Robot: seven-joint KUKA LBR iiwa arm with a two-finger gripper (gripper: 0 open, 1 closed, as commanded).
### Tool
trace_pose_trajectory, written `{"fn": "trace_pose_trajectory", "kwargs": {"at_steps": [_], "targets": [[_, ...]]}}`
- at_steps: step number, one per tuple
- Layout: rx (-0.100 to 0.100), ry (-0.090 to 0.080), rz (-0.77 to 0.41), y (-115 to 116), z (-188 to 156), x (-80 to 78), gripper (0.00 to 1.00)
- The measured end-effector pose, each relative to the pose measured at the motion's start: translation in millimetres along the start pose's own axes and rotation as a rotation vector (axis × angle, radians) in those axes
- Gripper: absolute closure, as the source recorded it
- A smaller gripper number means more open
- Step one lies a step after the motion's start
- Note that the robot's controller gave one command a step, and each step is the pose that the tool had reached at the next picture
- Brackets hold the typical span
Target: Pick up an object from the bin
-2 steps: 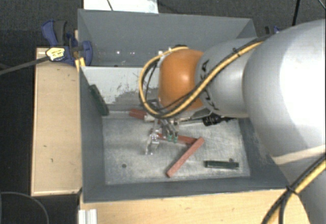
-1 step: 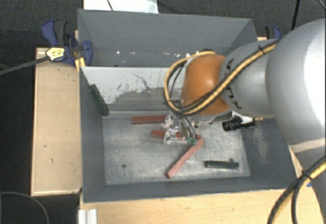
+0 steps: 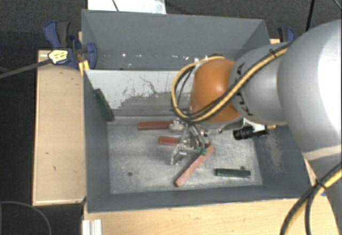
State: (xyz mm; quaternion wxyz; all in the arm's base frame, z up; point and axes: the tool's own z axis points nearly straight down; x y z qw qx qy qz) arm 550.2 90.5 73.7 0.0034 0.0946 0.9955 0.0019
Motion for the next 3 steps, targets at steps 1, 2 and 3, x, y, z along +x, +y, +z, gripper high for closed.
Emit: {"fn": "trace_pose_trajectory", "kwargs": {"at_steps": [1,2,3], "targets": [[-0.004,-0.013,0.004,0.6,-2.7,-3.9,1.00],[-0.004,-0.013,0.005,0.7,-2.7,-3.8,1.00],[-0.004,-0.012,0.006,0.4,-3.9,-3.2,1.00]]}}
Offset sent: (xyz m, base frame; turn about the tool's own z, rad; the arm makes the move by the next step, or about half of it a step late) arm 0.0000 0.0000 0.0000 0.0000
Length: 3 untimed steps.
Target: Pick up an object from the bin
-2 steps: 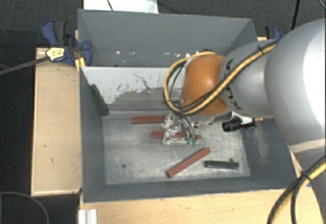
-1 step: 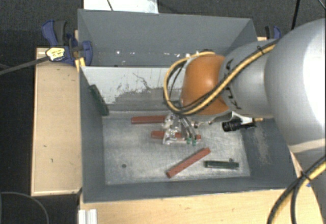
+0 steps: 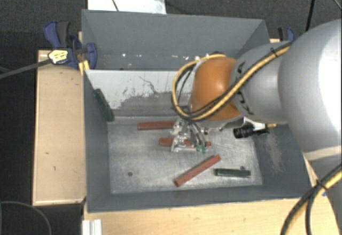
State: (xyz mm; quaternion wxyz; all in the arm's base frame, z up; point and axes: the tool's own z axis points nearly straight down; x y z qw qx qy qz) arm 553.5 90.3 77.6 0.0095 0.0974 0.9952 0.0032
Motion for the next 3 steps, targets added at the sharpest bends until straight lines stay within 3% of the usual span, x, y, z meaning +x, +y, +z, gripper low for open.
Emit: {"fn": "trace_pose_trajectory", "kwargs": {"at_steps": [1,2,3], "targets": [[0.007,0.016,0.033,-13,-40,-28.4,1.00],[0.010,0.020,0.070,-10,-89,-18.1,1.00],[0.008,0.018,0.021,-16,-156,-33.5,1.00]]}}
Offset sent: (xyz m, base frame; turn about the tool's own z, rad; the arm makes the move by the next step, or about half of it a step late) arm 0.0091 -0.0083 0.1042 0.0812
